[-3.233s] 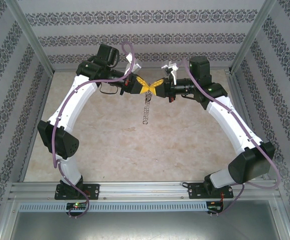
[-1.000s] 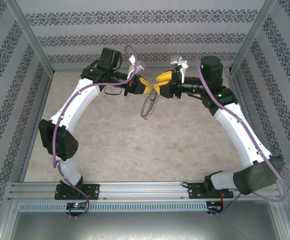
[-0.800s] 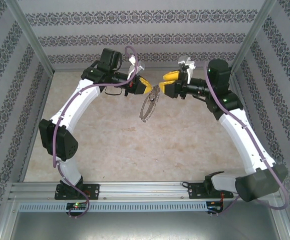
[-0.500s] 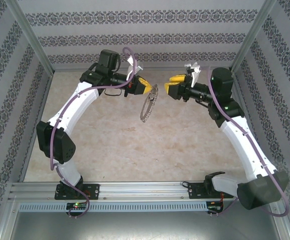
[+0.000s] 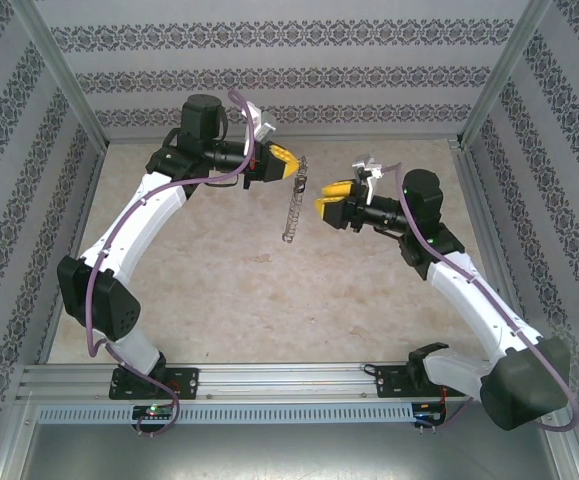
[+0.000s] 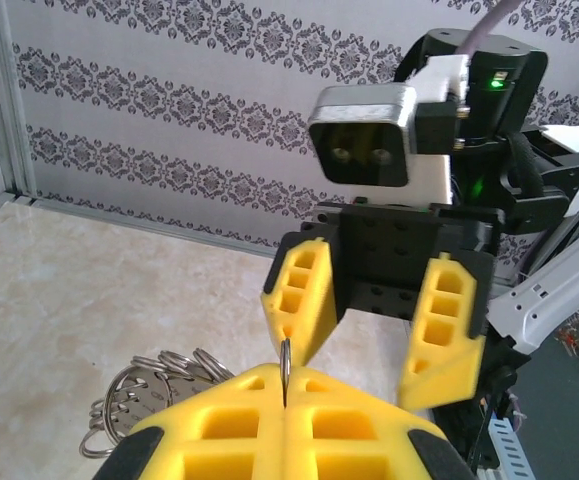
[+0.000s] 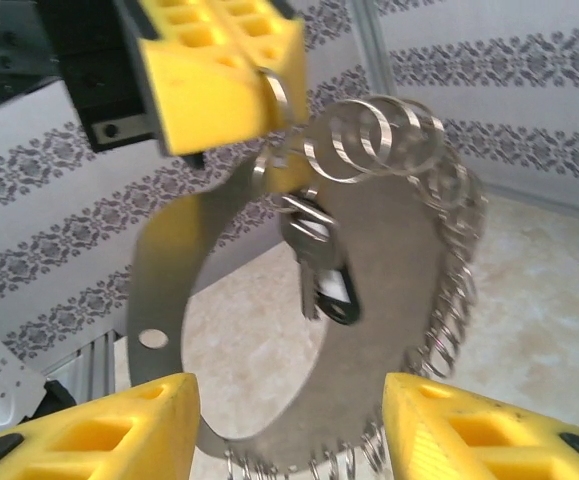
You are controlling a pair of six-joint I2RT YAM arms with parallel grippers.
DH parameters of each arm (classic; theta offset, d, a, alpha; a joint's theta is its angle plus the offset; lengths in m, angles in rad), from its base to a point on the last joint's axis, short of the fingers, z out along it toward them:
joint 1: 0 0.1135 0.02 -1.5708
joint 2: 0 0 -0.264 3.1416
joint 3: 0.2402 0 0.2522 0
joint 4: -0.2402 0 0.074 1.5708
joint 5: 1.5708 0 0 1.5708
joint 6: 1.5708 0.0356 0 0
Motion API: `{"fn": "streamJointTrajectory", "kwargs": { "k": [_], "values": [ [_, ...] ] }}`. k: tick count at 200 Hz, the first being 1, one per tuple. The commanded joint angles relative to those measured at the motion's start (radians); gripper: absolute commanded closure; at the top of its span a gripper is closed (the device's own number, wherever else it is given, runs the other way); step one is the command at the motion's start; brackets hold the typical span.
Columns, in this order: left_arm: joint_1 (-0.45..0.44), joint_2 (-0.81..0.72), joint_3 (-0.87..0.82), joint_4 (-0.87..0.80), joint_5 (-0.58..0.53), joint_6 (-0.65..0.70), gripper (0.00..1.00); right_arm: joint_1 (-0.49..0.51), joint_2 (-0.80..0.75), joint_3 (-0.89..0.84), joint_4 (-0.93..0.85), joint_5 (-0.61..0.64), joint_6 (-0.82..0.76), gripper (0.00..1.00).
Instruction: Put the keys on the keyring
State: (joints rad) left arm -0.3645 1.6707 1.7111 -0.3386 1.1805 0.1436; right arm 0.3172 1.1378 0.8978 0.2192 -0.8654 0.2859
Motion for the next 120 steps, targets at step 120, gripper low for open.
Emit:
{"fn": "streamJointTrajectory", "kwargs": {
  "k": [120],
  "values": [
    [0.01, -0.05, -0.022, 0.13, 0.057, -0.077, 1.0, 0.039, 0.128, 0.088, 0.173, -0.068, -0.004, 0.46]
  ]
}}
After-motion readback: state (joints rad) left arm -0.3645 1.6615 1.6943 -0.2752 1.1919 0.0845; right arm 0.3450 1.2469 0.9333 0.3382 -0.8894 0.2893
